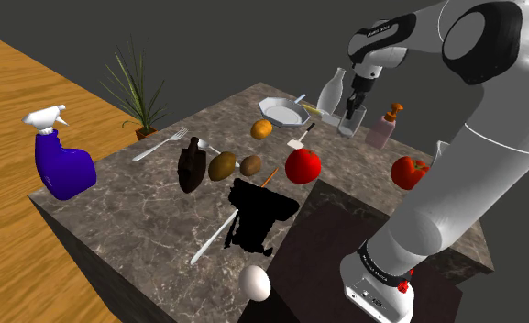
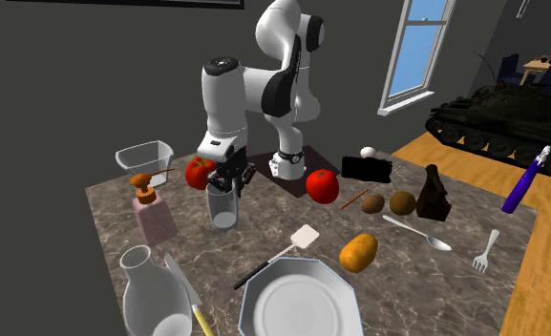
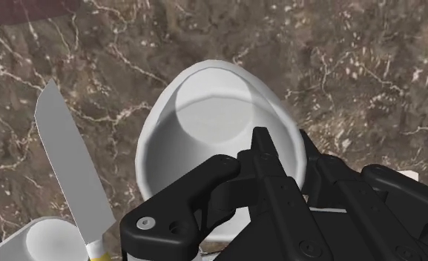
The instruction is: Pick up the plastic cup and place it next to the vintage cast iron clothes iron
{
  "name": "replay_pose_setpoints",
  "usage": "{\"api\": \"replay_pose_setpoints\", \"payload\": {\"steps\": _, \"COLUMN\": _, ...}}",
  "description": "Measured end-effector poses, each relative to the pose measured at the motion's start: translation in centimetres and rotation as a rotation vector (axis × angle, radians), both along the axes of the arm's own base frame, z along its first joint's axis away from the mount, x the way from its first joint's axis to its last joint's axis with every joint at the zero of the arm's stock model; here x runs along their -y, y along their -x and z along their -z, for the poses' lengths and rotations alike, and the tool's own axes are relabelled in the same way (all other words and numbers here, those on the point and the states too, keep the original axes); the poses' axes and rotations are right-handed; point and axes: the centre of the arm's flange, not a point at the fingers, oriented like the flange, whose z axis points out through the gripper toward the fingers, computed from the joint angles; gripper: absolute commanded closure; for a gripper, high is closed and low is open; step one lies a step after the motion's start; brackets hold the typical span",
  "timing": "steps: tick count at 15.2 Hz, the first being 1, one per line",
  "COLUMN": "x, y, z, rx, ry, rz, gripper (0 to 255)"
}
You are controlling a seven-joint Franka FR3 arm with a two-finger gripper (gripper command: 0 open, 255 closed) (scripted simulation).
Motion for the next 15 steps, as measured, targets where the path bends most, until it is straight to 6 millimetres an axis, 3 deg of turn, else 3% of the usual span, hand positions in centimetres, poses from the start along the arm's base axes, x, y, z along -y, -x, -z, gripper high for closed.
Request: {"api": "replay_pose_setpoints", "payload": {"steps": 15, "x": -0.1, "y": -0.1, "z": -7.8, "rx": 0.0, "ry": 0.0, "rz": 0.0, "gripper": 255}}
